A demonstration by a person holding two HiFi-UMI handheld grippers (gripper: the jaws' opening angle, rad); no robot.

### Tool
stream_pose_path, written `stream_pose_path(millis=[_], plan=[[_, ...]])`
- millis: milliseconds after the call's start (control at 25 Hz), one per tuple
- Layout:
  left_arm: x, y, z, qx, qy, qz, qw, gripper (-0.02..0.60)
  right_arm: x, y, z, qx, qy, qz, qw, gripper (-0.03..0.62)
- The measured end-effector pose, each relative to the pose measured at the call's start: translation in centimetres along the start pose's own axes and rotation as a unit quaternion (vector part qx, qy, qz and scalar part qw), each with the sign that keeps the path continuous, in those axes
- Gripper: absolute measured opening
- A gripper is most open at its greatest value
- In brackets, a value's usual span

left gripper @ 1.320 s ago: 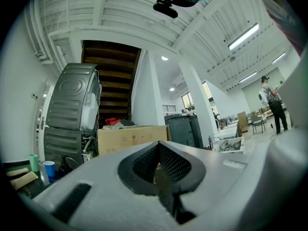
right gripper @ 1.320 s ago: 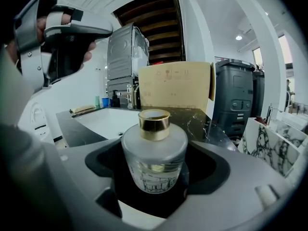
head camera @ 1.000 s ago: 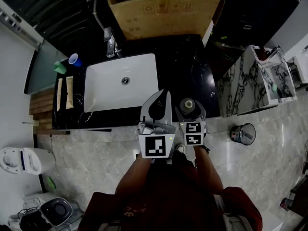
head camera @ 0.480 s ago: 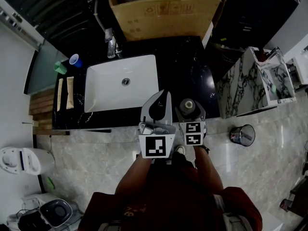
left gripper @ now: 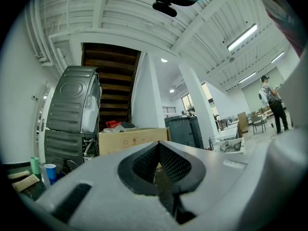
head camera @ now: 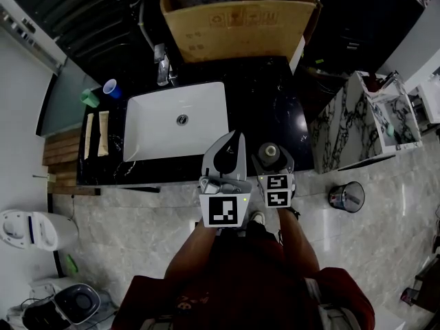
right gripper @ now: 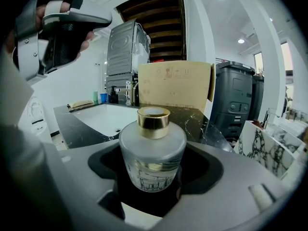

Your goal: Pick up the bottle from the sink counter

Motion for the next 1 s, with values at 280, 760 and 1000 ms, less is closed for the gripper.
stream_pose_path(millis=[280, 760, 1000], plan=[[-0.1, -0.5, 0.5, 0.010, -0.014, 0.007, 0.9998, 0.003, -0.1, -0.1, -0.1, 0.000, -0.002, 0.000, 1.000, 0.334], [-0.1, -0.9, 0.8, 0.018, -0.033, 0.010, 0.9992, 0.003, -0.6, -1.1, 0.9, 0.015, 0.006, 0.004, 1.000, 0.334], [0.0, -1.0, 0.9, 0.026, -0.041, 0.011, 0.9988, 0.003, 0.1, -2.4, 3.2, 0.041, -0.002, -0.010, 0.999, 0.334]])
Point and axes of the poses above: the fingertips, and each gripper's own axes: y forward along the fingers, x to its right, z out of its top, the point moved 3 cm from there along -y, backward along the fingers, and after that the axes turned 12 degrees about -y, right-handed, at the moved point
